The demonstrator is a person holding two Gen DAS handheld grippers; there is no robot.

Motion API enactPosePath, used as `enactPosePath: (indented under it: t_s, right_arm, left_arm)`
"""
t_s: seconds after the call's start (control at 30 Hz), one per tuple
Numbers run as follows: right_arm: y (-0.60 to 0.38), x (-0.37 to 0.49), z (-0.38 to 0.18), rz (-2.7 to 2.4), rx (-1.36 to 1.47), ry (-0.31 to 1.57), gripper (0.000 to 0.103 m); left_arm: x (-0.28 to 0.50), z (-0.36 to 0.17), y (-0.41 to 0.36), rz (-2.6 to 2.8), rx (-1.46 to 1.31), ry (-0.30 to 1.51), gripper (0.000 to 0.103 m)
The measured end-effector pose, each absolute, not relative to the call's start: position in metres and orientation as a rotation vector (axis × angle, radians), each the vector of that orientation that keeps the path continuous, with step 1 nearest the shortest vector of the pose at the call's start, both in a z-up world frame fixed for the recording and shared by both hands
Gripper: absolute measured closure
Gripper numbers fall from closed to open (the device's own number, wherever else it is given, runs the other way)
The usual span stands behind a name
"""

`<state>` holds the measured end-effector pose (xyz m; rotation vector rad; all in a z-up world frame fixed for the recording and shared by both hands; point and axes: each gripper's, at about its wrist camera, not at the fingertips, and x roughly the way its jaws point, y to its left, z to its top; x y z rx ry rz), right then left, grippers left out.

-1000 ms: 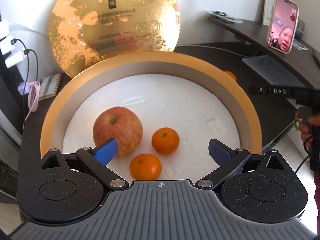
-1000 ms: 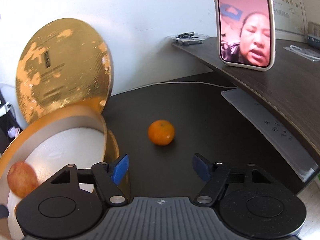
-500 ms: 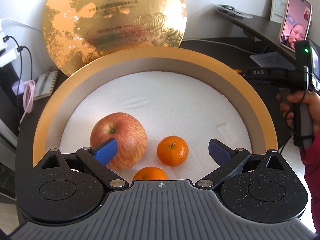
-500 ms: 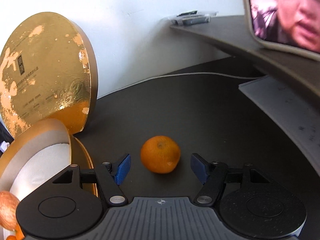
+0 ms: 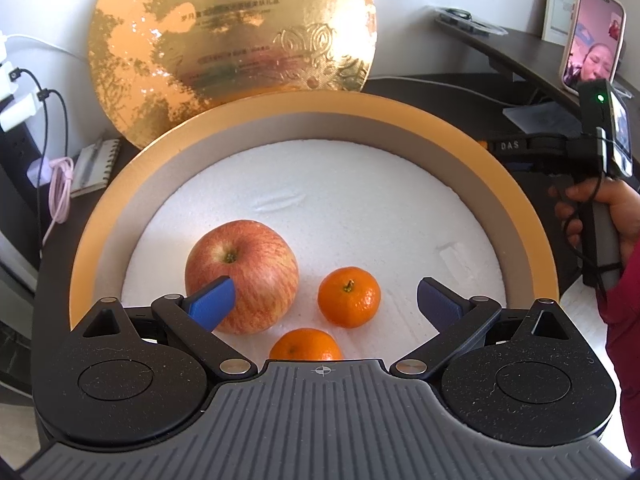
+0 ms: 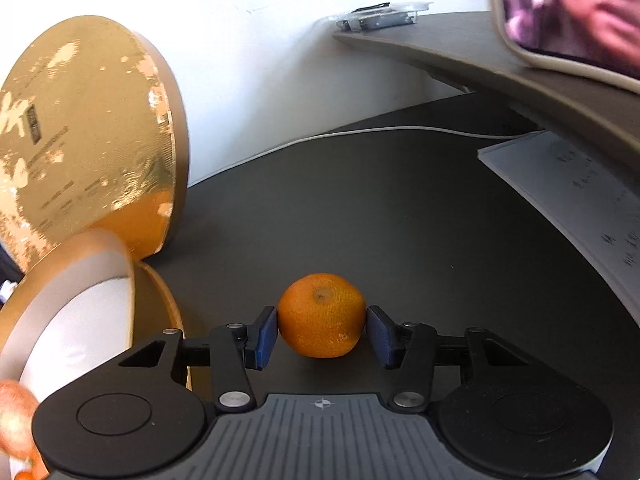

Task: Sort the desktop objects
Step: 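Carry the mandarin with the right gripper into the gold box and release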

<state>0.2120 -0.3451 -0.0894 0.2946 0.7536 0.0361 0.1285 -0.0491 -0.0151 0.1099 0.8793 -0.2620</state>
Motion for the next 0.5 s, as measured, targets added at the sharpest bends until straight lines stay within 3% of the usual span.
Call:
enactPosePath:
  t_s: [0.5]
  right_arm:
    - [-0.325, 0.102, -0.09, 0.007, 0.124, 0.777, 0.053]
  left_arm:
    - [0.078, -0.01, -0.036, -0.241, 0.089, 0.871, 0.003]
